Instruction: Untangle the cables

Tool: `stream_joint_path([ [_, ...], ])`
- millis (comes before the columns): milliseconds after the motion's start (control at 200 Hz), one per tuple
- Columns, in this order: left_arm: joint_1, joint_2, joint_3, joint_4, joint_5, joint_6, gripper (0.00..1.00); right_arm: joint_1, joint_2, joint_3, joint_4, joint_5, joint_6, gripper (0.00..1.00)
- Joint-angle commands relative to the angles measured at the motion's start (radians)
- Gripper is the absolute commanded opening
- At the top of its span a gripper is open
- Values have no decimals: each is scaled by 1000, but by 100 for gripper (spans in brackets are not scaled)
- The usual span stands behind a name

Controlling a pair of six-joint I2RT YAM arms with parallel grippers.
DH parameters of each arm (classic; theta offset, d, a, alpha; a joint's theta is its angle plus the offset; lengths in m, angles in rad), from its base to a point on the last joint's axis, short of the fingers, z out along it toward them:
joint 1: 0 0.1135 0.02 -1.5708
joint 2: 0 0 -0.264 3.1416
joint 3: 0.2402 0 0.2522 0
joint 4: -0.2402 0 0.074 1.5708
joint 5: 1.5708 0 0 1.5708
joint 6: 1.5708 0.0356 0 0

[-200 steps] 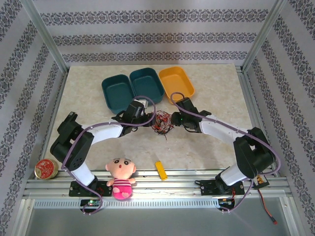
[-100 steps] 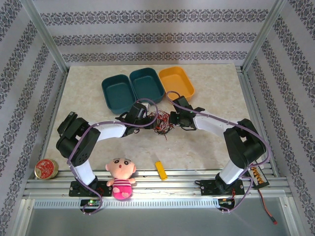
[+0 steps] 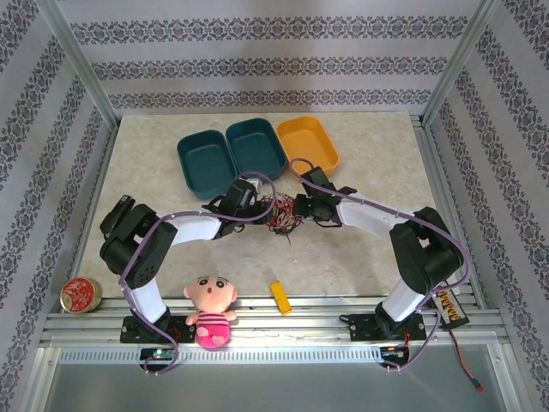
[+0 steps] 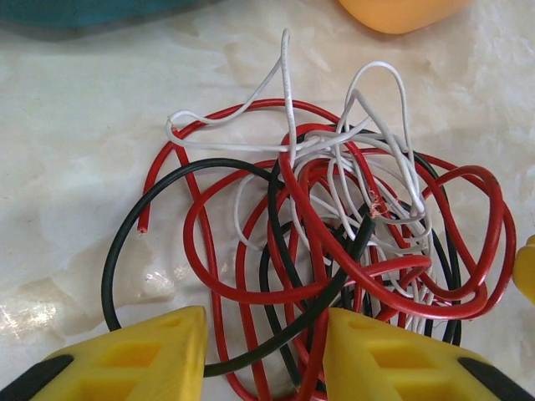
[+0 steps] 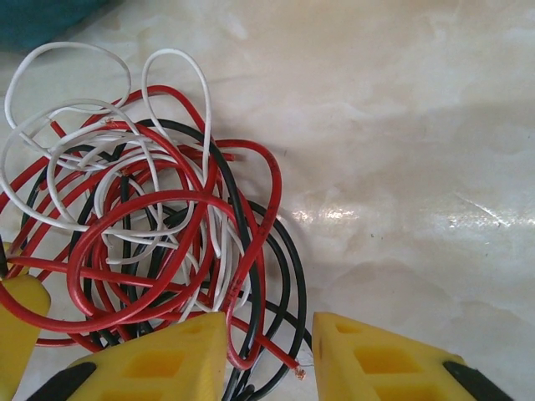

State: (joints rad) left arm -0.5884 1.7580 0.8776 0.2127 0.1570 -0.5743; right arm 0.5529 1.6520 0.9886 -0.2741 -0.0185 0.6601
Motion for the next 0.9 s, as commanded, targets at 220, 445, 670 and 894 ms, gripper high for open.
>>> stream_joint_path([
  [220,-13,9,12,37,0,-10,36,35,-66,42,-39,32,13,38],
  [445,-13,8,9,43,4,-12,34,31,-9,46,-44,33,21,35],
  [670,-13,5,2,43,-3,-12,29,30,32,47,-34,27,30,24],
  [894,-14,-6,-5,39,-11,-11,20,22,-5,25,-44,59,32,3],
])
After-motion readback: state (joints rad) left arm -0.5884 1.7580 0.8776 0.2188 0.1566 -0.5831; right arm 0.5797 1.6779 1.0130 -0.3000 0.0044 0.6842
